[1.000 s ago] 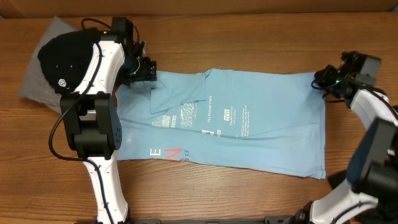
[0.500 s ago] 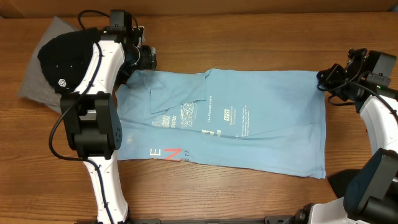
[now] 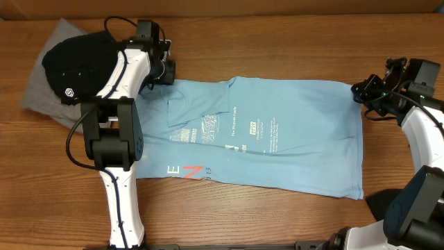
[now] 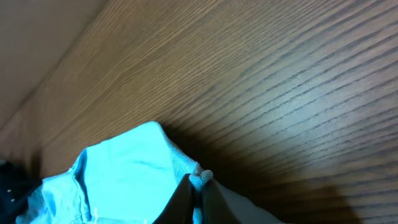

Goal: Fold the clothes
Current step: 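Fold the shirt's top edge down toward the hem with both grippers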

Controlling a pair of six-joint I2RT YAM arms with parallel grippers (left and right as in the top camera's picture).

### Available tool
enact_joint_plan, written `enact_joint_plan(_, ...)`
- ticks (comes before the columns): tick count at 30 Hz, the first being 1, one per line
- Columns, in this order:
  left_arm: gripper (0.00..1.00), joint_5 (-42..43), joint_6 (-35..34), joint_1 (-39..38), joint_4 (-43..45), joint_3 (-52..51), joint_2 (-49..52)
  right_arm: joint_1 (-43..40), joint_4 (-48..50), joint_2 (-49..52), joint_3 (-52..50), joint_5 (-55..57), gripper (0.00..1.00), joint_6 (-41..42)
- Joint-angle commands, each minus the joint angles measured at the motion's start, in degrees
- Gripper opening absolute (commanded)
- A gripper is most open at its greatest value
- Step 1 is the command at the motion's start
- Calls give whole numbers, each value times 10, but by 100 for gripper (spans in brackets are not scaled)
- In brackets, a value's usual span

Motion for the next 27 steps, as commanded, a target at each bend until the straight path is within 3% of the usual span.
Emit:
enact_joint_plan(1,4,-4,7,1,-2,11,17,-2,3,-22,5,-5,4,-1)
enact_joint_plan(10,4,-5,4,17,-100,99,16,-24,-3,-42,8,-5,4,-5)
enact_joint_plan(16,4,-3,1,22,-188,174,16,-45,-64,-58,8,-5,4,-4)
enact_joint_plan(27,4,-3,-1,23,-321,192,16,-80,-137,-58,8,9,4,-2)
